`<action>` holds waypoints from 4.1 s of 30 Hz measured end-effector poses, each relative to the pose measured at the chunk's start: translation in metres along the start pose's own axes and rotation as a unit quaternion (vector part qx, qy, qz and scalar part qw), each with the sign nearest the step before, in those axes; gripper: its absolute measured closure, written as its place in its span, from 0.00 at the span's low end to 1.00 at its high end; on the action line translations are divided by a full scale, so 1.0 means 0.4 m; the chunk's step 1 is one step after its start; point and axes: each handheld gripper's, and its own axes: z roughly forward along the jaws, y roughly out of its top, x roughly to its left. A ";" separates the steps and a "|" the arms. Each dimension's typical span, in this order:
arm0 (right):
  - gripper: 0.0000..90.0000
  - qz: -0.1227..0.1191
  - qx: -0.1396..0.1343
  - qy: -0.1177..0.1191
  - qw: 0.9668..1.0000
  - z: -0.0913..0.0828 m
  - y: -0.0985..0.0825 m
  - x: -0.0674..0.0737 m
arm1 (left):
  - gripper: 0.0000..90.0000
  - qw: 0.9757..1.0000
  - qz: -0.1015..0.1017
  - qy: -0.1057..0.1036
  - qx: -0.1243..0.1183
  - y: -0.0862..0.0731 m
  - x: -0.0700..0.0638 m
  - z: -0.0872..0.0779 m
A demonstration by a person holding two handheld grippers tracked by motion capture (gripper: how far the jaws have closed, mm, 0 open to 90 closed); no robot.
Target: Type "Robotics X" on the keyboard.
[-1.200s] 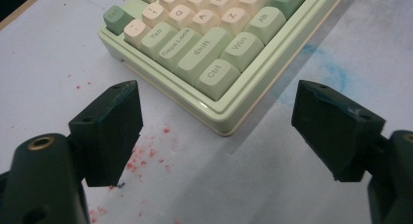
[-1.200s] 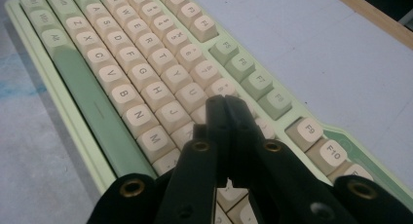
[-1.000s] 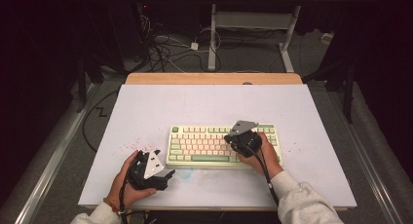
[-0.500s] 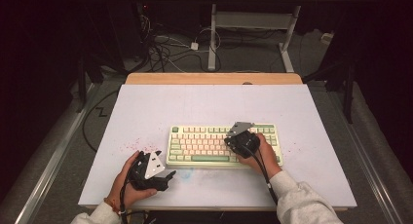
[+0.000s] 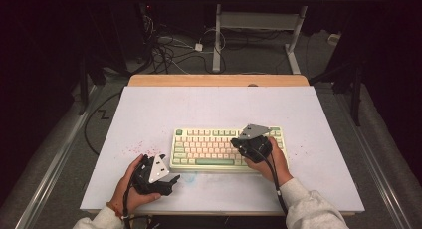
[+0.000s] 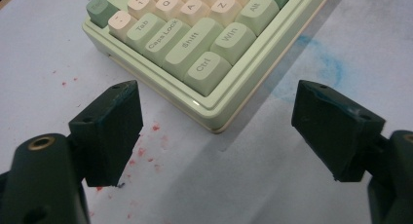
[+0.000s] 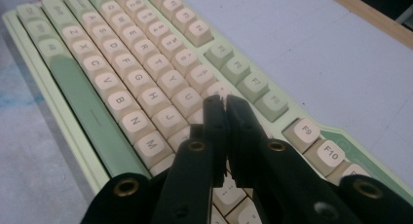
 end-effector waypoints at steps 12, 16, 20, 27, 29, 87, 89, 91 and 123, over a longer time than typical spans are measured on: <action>0.70 0.000 -0.040 -0.002 0.999 -0.053 -0.006 0.008 | 0.19 1.000 0.002 0.000 -0.001 0.000 0.001 -0.002; 0.54 -0.003 -0.052 -0.003 0.999 -0.069 -0.010 0.013 | 0.19 1.000 0.002 0.000 -0.002 0.000 0.001 -0.003; 0.41 -0.005 -0.066 -0.016 0.998 -0.086 -0.014 0.017 | 0.20 1.000 0.003 -0.002 -0.001 0.000 0.002 -0.002; 0.32 -0.003 -0.081 -0.036 0.996 -0.118 -0.028 0.020 | 0.20 1.000 -0.007 0.000 -0.006 0.002 0.001 -0.002; 0.30 -0.004 -0.085 -0.044 0.995 -0.128 -0.033 0.020 | 0.21 1.000 -0.010 0.003 -0.006 0.003 0.003 -0.003; 0.28 -0.008 -0.060 -0.107 0.992 -0.263 -0.247 0.043 | 0.97 0.998 -0.018 -0.060 0.010 0.155 0.019 0.025; 0.28 -0.008 -0.058 -0.107 0.992 -0.262 -0.248 0.043 | 0.97 0.998 -0.020 -0.063 0.014 0.168 0.023 0.036; 0.28 -0.008 -0.057 -0.106 0.993 -0.261 -0.248 0.043 | 0.97 0.998 -0.022 -0.063 0.013 0.181 0.028 0.045; 0.28 -0.019 -0.037 -0.096 0.994 -0.240 -0.256 0.045 | 0.94 0.994 0.007 -0.081 0.073 0.333 0.034 0.212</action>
